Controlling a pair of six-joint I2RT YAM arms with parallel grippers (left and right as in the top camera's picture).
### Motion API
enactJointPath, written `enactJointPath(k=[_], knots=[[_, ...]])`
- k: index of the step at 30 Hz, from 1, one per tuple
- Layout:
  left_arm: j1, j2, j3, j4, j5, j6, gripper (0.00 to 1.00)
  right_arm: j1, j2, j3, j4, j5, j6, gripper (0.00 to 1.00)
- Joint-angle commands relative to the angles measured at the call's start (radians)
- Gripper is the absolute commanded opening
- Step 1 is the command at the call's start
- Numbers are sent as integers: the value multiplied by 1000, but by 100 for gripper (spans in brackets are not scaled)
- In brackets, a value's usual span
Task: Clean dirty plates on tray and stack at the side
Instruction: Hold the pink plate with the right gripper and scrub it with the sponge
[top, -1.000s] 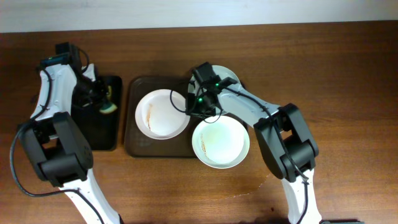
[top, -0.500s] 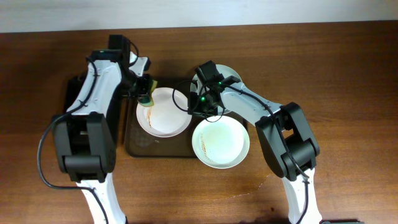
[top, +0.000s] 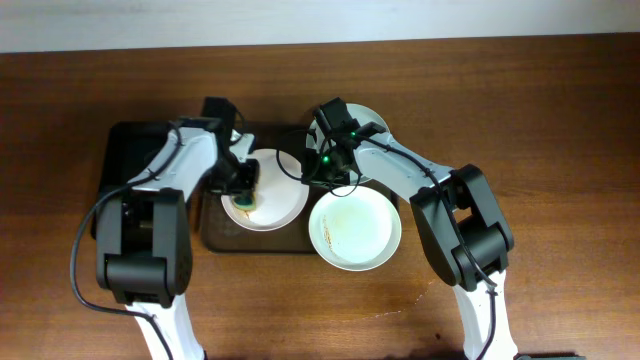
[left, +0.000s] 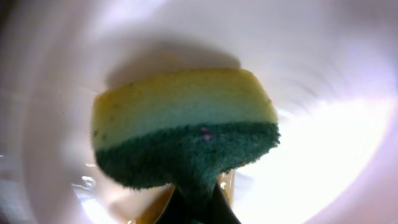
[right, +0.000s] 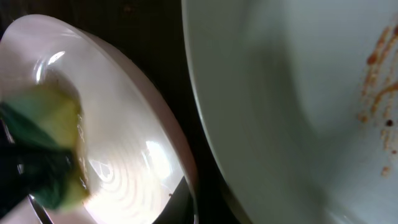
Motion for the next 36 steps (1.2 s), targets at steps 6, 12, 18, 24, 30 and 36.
enactJointPath(k=[6,12,18,24,30,36], knots=[[-51,43,-86,-15,246,-16,1,3,16,5,10,0,19,4],[68,43,-86,214,-59,-275,1,3,16,5,6,0,19,4],[57,43,-86,443,-77,-277,1,3,16,5,3,2,18,4],[45,43,-48,455,121,-230,1,4,16,3,-5,24,18,4],[47,43,-45,461,523,-232,1,4,16,3,-5,24,18,4],[122,39,-7,480,522,-252,1,3,16,3,-12,23,18,4]])
